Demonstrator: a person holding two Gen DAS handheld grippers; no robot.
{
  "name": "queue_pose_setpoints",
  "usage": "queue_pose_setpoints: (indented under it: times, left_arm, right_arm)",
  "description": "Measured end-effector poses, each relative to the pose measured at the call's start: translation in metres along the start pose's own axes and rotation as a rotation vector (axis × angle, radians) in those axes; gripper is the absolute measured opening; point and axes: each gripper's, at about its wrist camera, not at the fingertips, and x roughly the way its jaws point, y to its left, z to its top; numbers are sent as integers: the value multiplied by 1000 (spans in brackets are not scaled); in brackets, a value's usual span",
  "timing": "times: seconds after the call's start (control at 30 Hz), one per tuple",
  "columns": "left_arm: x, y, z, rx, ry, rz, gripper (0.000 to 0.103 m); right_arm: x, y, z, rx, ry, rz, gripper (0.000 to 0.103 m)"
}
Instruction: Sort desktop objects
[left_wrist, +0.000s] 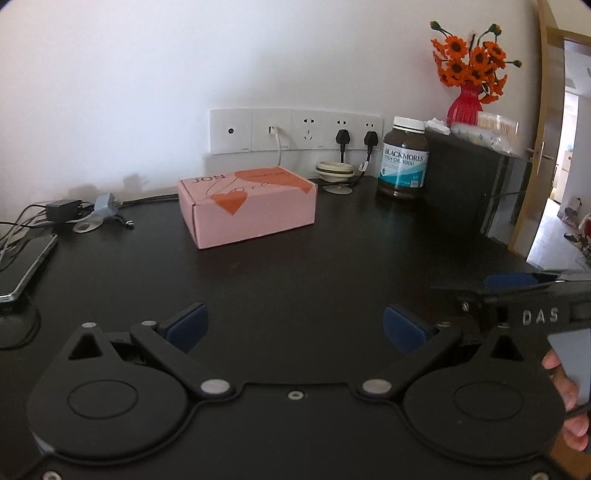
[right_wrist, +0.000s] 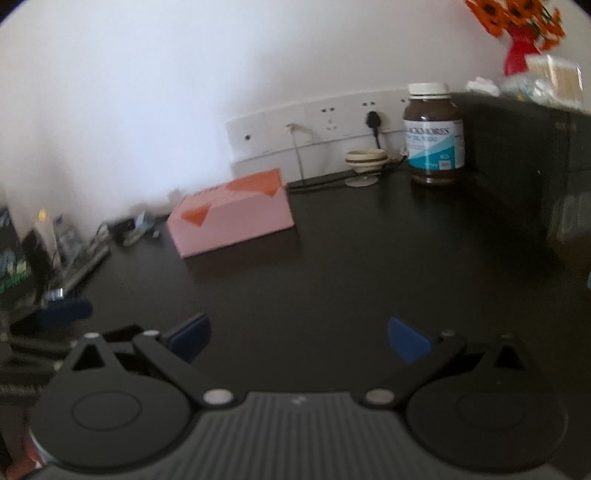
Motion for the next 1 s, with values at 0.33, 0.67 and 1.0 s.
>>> queue_pose_setpoints:
  times: [0.33, 0.67, 1.0]
  left_arm:
    - [-17, -7, -25, 25, 18, 92, 103]
    - [-26, -4, -35, -95, 19, 100, 103]
    - [-26, -3, -40, -102, 24, 136, 103]
  right_arm:
    - [-22, 17, -37, -90, -8, 23, 102]
    - [-29, 6, -53, -70, -33, -1, 102]
    - [-25, 0, -60, -77, -46, -29, 102]
